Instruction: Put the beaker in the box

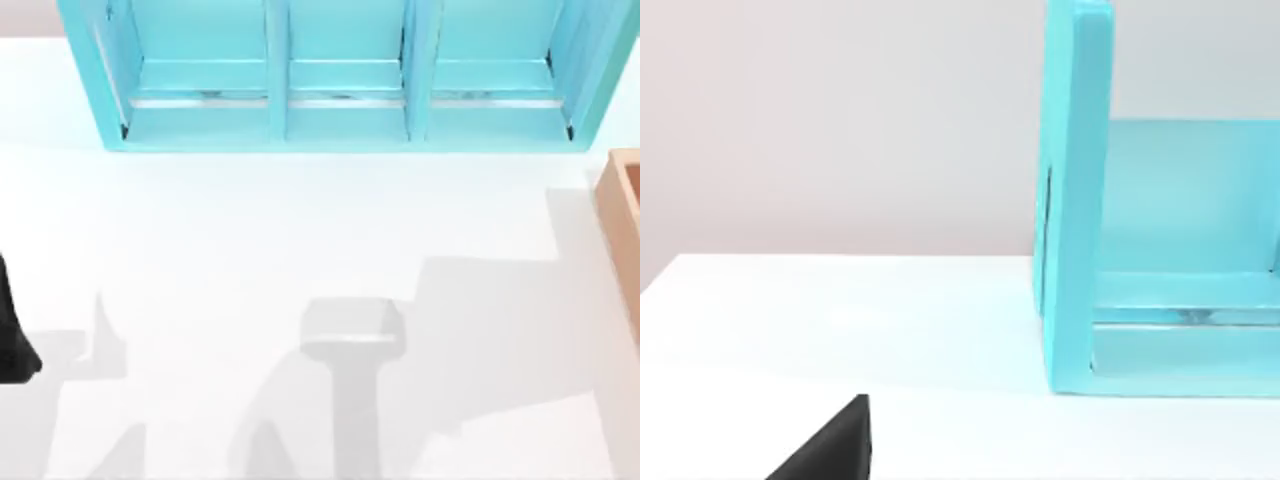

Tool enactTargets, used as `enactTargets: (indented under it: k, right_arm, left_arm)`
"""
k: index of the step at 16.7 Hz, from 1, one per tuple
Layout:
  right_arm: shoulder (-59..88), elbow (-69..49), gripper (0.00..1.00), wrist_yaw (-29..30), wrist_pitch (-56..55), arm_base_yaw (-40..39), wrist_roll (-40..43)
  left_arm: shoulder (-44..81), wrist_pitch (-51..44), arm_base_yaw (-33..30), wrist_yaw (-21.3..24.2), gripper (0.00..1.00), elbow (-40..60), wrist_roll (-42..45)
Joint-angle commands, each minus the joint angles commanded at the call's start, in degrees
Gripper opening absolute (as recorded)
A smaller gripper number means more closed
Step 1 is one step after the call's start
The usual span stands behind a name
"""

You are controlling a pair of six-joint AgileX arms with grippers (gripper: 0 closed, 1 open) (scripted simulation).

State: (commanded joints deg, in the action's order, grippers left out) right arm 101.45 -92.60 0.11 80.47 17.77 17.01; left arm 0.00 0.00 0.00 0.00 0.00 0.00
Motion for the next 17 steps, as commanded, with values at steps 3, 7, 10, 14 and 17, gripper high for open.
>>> enactTargets:
  k: [3,7,10,14,17]
  right_arm:
    - [-0.01,0.01,0.0,0.0,0.01,0.03,0.03]
    - [0.24,2.06,0.0,-0.04,-2.37,-0.13,-0.15]
    - [0.25,7.35,0.0,-0.04,-7.85,-0.16,-0.22]
    - [0.69,13.64,0.0,0.0,-14.29,-0.17,-0.19]
    - [0.66,13.95,0.0,0.01,-14.6,-0.18,-0.19]
  left_arm:
    - [0.0,0.0,0.0,0.0,1.0,0.0,0.0]
    - [0.0,0.0,0.0,0.0,1.0,0.0,0.0]
    - [0.0,0.0,0.0,0.0,1.0,0.0,0.0]
    - [0.0,0.0,0.0,0.0,1.0,0.0,0.0]
    - [0.0,0.0,0.0,0.0,1.0,0.0,0.0]
